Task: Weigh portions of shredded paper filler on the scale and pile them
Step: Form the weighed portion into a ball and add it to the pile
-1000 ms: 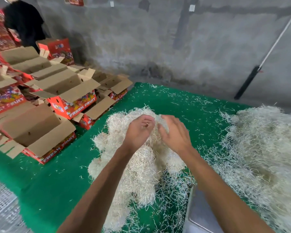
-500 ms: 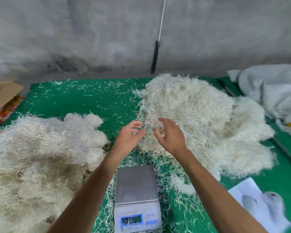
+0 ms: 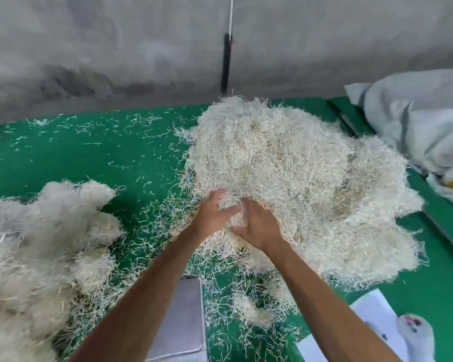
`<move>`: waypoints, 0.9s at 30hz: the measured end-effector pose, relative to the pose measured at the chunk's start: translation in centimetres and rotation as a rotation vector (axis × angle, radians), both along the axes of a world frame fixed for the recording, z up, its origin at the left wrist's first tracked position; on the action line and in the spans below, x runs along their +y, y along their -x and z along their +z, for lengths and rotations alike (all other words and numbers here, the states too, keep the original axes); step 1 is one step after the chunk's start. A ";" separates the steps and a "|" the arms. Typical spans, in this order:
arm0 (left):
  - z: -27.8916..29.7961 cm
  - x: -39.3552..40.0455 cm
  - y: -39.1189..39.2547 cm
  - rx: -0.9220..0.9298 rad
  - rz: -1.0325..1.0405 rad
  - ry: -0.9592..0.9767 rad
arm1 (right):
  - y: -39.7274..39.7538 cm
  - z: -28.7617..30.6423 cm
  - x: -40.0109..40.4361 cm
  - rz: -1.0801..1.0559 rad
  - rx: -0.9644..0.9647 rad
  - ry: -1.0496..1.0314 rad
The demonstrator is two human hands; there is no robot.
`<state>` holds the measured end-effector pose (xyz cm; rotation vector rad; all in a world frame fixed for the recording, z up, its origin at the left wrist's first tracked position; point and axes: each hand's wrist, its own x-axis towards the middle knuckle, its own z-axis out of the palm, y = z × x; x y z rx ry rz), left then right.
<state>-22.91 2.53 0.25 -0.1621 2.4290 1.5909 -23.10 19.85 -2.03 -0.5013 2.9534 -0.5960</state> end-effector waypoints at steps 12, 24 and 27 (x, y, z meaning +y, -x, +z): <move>-1.1 0.1 3.5 0.156 0.013 0.064 | 5.8 1.2 -3.2 0.014 0.495 0.197; 0.2 -2.2 0.4 -0.143 0.009 -0.007 | 3.3 0.4 -0.3 -0.088 0.024 0.236; 1.1 -1.5 -0.4 0.103 -0.140 0.178 | 2.8 4.6 -2.5 0.000 -0.128 0.724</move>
